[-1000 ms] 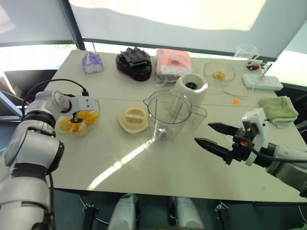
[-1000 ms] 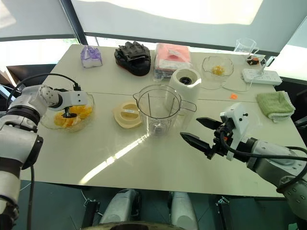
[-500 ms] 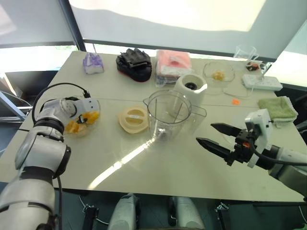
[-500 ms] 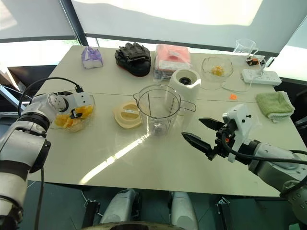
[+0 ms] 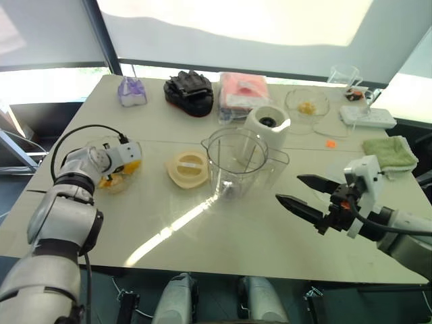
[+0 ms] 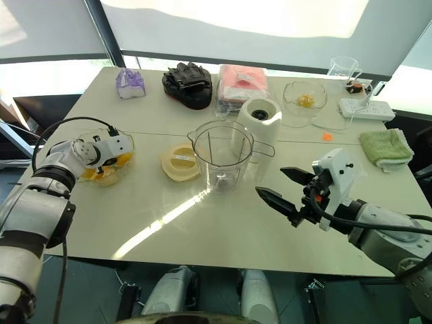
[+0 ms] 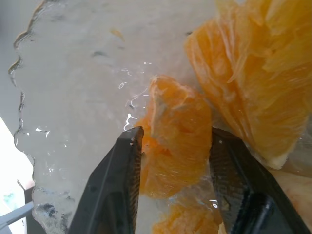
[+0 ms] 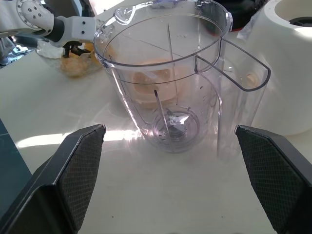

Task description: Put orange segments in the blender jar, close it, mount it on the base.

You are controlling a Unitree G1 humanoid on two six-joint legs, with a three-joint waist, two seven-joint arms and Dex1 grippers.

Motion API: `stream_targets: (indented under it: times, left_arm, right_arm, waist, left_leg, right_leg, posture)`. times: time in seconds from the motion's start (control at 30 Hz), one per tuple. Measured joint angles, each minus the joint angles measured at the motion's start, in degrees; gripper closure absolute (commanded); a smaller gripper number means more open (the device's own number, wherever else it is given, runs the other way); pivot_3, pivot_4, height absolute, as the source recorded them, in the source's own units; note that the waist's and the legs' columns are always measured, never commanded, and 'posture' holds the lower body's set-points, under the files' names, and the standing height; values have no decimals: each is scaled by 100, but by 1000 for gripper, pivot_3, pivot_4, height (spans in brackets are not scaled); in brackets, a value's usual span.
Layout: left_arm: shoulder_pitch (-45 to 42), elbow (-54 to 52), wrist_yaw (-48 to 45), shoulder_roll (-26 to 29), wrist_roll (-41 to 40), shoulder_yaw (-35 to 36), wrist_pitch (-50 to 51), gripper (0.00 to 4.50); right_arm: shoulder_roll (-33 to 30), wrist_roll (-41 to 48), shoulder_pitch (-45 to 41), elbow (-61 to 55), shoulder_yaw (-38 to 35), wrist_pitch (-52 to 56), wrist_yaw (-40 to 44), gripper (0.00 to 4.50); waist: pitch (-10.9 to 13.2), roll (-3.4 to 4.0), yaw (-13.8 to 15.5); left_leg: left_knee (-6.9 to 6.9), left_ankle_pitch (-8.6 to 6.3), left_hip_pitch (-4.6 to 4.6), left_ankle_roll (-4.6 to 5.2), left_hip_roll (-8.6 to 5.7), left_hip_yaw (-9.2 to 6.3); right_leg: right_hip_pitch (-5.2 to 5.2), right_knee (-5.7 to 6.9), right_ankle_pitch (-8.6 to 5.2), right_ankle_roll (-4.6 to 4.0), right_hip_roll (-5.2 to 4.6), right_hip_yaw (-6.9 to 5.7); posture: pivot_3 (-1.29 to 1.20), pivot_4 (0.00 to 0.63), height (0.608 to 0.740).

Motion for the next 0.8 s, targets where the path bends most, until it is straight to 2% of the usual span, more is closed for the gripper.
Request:
stream_targets:
  times: [0.47, 0.57, 0.63, 0.8]
  left_arm:
    - [328, -135, 257, 19, -220, 260, 19, 2417]
    - [391, -142, 346, 0, -224, 263, 7, 3347]
    - [441, -138, 414, -25, -224, 264, -2, 4324]
    - [485, -137, 568, -63, -218, 260, -9, 4431]
  right_arm:
    - [-120, -40, -148, 27, 0, 1, 49, 0]
    - [-136, -49, -173, 69, 0, 1, 73, 0]
    - [-143, -55, -211, 104, 0, 1, 77, 0]
    - [-143, -63, -258, 105, 2, 1, 70, 0]
  waist:
    - [-25, 32, -2]
    - [-31, 40, -2]
    - [-32, 41, -7]
    - [-32, 40, -7]
  left_leg:
    - [-1, 0, 13, 0, 1, 4]
    - [-2, 0, 18, 0, 1, 4]
    - [-2, 0, 18, 0, 1, 4]
    - [-3, 0, 18, 0, 2, 5]
  right_leg:
    - [8, 1, -6, -10, -3, 4]
    - [13, 1, -10, -18, -3, 4]
    - [13, 1, -11, -19, -3, 4]
    - [12, -1, -11, -19, -3, 4]
  posture:
    - [0, 150, 740]
    - [0, 150, 740]
    - [0, 150, 740]
    - [0, 150, 740]
